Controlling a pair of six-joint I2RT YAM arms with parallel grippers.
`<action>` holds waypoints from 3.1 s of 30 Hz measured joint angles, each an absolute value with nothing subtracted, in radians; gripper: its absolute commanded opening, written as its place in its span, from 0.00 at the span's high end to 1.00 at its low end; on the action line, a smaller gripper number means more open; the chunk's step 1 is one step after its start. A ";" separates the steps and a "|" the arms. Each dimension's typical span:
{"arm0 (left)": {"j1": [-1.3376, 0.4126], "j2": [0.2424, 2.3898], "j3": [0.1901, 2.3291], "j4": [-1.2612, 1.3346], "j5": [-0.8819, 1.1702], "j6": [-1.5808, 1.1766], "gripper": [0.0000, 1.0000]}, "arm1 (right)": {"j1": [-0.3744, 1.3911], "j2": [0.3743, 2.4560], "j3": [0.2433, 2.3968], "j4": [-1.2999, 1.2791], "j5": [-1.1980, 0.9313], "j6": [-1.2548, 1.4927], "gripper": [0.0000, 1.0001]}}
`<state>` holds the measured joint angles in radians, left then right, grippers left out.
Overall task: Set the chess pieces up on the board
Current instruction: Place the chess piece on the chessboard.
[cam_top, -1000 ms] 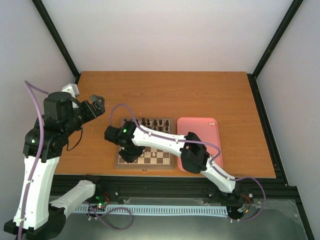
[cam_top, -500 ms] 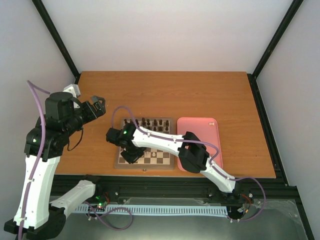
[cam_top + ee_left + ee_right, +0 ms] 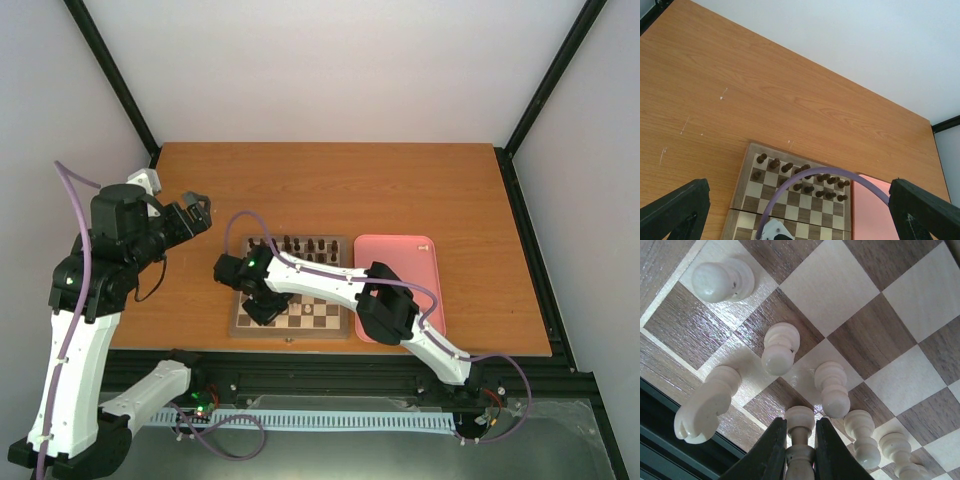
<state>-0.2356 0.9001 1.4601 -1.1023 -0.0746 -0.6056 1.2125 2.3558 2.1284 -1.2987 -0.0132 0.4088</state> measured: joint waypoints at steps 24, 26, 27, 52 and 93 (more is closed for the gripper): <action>-0.236 0.908 1.459 -1.104 -0.074 -0.604 0.00 | 1.212 2.366 2.142 -1.290 -0.039 0.408 0.89; -0.236 0.908 1.459 -1.106 -0.074 -0.603 0.00 | 1.212 2.367 2.142 -1.290 -0.039 0.408 0.89; -0.236 0.908 1.459 -1.106 -0.074 -0.601 0.00 | 1.212 2.367 2.142 -1.289 -0.039 0.408 0.89; -0.236 0.908 1.443 -1.109 -0.074 -0.597 0.00 | 1.212 2.373 2.148 -1.289 -0.063 0.405 0.81; -0.236 0.922 1.428 -1.108 -0.056 -0.597 0.00 | 1.212 2.374 2.150 -1.286 -0.065 0.404 0.80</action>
<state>-0.2356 0.9218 1.4277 -1.1076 -0.0559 -0.5972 1.2121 2.3745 2.1498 -1.2861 -0.0647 0.4038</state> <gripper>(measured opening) 0.997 0.196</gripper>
